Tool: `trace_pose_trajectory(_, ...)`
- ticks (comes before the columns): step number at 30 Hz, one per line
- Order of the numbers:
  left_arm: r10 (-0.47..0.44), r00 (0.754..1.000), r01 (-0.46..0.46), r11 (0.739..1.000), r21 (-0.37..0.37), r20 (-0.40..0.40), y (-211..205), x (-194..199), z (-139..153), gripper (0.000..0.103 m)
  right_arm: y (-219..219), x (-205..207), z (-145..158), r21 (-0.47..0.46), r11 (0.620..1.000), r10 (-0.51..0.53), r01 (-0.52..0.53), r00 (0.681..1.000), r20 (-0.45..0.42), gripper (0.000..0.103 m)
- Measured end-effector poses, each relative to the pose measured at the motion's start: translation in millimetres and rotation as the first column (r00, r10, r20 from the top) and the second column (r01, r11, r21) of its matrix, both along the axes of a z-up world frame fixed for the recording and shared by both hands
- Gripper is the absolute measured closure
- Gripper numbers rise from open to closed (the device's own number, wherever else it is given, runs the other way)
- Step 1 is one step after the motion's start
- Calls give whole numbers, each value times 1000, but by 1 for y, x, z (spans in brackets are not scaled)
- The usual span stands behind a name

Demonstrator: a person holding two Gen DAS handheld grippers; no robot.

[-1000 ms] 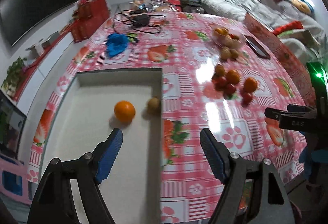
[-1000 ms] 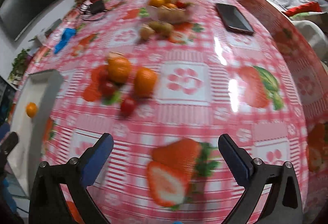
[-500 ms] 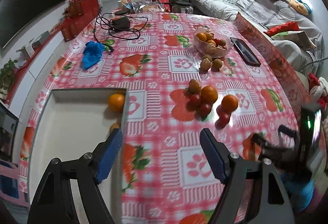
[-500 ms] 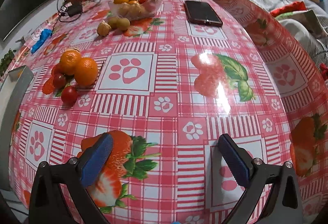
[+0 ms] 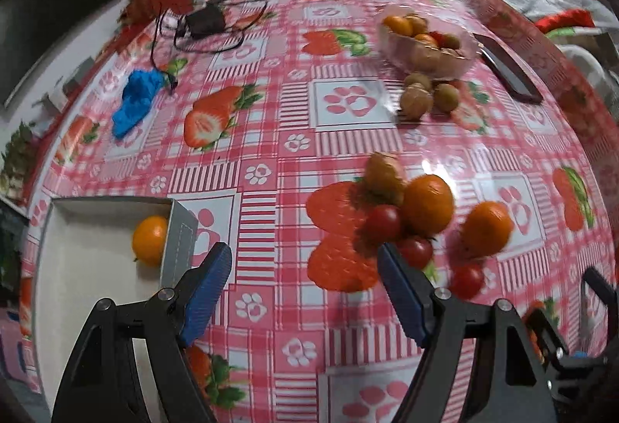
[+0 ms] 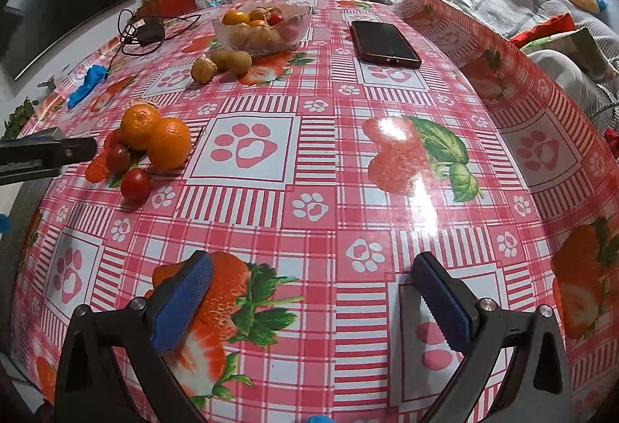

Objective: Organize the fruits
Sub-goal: 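Close the left gripper on a red tomato, then lift the red tomato with the left gripper and hold it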

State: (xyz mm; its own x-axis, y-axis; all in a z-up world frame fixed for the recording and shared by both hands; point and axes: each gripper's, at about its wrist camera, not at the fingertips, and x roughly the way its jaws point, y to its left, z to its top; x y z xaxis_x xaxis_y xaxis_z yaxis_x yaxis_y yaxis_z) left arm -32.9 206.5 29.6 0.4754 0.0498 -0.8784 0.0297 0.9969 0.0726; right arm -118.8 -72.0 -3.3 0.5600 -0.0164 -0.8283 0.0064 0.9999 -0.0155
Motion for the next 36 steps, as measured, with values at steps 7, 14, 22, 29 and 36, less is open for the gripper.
trace_pose_trajectory(7,-32,999,32,997,-64,-1,-7,10,-8,22,0,-1,0,0,1000,0,0,1000,1,0)
trace_pose_trajectory(14,-17,1000,16,996,-89,-4,-14,22,-14,23,0,-1,-1,0,1000,0,0,1000,1,0)
trace_pose_trajectory(22,-26,1000,27,997,-69,9,-18,23,-15,66,1,-1,-1,0,1000,-1,1,1000,1,0)
trace_pose_trajectory(29,-26,999,28,996,-81,19,-13,8,-14,79,1,-1,-1,-1,1000,-1,1,1000,1,0)
trace_pose_trajectory(36,-30,998,33,998,-54,48,1,-36,-15,79,1,-2,-1,-1,1000,-1,1,1000,2,0)
